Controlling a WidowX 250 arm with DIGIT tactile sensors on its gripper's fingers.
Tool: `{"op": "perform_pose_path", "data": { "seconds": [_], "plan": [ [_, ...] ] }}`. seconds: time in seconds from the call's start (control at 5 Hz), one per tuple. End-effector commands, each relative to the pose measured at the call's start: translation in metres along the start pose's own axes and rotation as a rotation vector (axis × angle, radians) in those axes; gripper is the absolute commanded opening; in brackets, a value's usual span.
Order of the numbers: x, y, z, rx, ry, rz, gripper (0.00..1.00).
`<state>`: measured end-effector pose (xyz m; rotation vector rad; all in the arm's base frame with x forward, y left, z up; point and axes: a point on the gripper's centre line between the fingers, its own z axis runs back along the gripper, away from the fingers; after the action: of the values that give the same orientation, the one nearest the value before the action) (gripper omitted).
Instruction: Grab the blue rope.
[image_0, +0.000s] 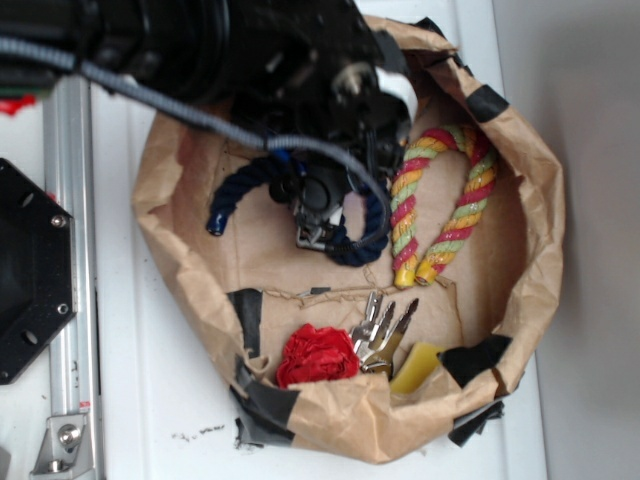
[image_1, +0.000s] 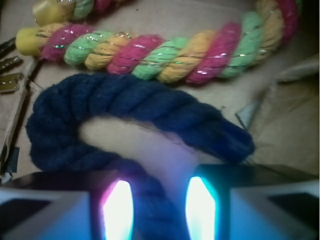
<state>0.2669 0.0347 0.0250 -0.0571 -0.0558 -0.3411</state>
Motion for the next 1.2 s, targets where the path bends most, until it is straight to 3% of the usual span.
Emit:
{"op": "perform_pose_path", "data": {
  "seconds": [0.0, 0.2, 0.4, 0.6, 0.8, 1.0],
  "plan": [
    [0.044, -0.027, 0.089, 0.024, -0.117, 0.049, 0.00],
    [0.045, -0.028, 0.123, 0.045, -0.120, 0.112, 0.00],
    [0.034, -0.025, 0.134, 0.017, -0.097, 0.154, 0.00],
    [0.018, -0.027, 0.130, 0.028, -0.073, 0.124, 0.46],
    [0.004, -0.029, 0.093, 0.022, -0.058, 0.029, 1.00],
    [0.010, -0.043, 0.063, 0.005, -0.079, -0.092, 1.00]
  ]
}}
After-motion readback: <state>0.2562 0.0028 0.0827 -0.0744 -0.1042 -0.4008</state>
